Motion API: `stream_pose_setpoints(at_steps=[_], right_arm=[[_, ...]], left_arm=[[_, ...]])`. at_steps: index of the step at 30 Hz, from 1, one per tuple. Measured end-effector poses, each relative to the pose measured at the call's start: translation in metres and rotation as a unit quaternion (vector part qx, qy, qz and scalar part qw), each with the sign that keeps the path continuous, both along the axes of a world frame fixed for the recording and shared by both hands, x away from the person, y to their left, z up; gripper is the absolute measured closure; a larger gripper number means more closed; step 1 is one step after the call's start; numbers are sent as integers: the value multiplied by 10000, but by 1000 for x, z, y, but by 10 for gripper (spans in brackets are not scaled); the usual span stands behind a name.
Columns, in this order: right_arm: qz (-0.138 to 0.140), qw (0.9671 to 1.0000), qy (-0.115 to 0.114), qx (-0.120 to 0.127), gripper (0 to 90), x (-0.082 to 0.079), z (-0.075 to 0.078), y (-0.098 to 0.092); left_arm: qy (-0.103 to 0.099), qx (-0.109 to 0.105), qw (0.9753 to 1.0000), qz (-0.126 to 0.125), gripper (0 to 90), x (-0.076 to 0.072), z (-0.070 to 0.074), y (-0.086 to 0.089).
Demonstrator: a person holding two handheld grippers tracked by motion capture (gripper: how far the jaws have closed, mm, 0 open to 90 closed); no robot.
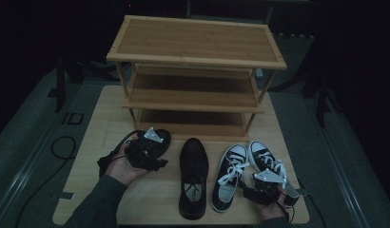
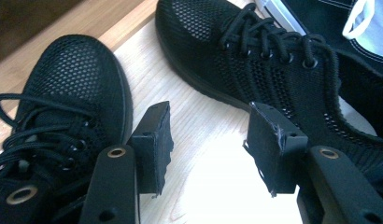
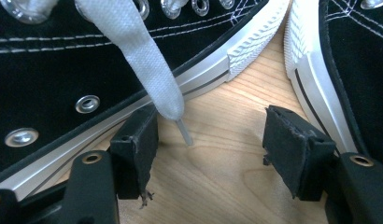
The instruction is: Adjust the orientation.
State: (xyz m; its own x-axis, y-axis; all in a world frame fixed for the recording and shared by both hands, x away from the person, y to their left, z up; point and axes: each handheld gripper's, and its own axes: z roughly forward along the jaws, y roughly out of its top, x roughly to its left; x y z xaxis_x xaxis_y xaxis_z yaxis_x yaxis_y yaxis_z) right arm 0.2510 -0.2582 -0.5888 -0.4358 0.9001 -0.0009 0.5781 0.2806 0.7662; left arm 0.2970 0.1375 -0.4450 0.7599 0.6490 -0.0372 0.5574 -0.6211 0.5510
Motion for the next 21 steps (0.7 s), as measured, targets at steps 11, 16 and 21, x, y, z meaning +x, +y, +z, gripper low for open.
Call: stream_pose_setpoints(at_steps=[11, 16, 21], right_arm=[[5, 10000, 0, 4, 354, 0, 0, 0], [2, 10000, 2, 5, 354, 0, 0, 0], [5, 10000, 0, 4, 354, 0, 0, 0]], left_arm=[[51, -15, 9999, -129, 501, -2, 1, -8], [65, 21, 9996, -265, 497, -4, 1, -14], [56, 29, 9994, -345, 477, -5, 0, -19]])
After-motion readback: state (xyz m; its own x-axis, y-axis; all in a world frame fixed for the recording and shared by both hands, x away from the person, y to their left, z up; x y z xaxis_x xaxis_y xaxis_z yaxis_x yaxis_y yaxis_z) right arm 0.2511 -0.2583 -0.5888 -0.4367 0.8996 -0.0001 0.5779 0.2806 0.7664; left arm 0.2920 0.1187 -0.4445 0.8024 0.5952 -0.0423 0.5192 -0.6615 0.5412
